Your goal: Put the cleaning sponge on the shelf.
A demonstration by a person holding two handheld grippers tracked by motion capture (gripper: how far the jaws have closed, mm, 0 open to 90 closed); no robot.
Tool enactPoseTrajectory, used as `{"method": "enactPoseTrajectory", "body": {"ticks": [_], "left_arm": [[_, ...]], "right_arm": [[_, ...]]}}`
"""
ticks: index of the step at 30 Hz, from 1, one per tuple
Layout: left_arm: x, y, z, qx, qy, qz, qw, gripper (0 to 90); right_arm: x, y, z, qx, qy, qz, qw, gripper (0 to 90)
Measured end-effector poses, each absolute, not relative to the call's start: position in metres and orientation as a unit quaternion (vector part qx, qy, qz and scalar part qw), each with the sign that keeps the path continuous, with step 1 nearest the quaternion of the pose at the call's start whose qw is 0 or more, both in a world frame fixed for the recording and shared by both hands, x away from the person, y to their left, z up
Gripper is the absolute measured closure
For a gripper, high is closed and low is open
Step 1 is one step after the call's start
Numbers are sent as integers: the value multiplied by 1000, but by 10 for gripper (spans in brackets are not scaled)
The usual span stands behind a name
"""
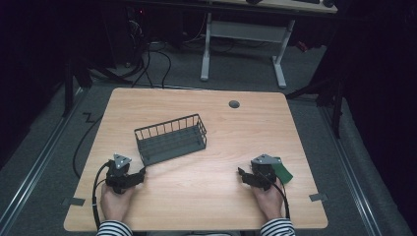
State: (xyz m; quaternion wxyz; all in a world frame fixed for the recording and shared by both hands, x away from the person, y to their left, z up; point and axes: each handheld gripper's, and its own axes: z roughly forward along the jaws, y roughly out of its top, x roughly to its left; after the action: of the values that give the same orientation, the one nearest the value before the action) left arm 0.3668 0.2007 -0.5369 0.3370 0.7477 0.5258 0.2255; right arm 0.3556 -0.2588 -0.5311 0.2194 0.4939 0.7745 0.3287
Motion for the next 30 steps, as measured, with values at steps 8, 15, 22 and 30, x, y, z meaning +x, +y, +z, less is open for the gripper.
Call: {"method": "enactPoseTrajectory", "body": {"ticks": [8, 15, 22, 30], "left_arm": [[366, 200, -537, 749, 524, 225, 337, 279], [366, 201, -537, 749, 524, 224, 337, 280], [365, 200, -537, 750, 522, 224, 339, 296], [365, 200, -537, 747, 525, 224, 341, 300]], "right_arm": [[357, -260, -531, 490, 777, 331, 218, 387], [357, -260, -531, 489, 777, 331, 218, 387], [357, -260, -531, 497, 772, 330, 220, 419], [359, -259, -525, 512, 767, 344, 177, 484]]}}
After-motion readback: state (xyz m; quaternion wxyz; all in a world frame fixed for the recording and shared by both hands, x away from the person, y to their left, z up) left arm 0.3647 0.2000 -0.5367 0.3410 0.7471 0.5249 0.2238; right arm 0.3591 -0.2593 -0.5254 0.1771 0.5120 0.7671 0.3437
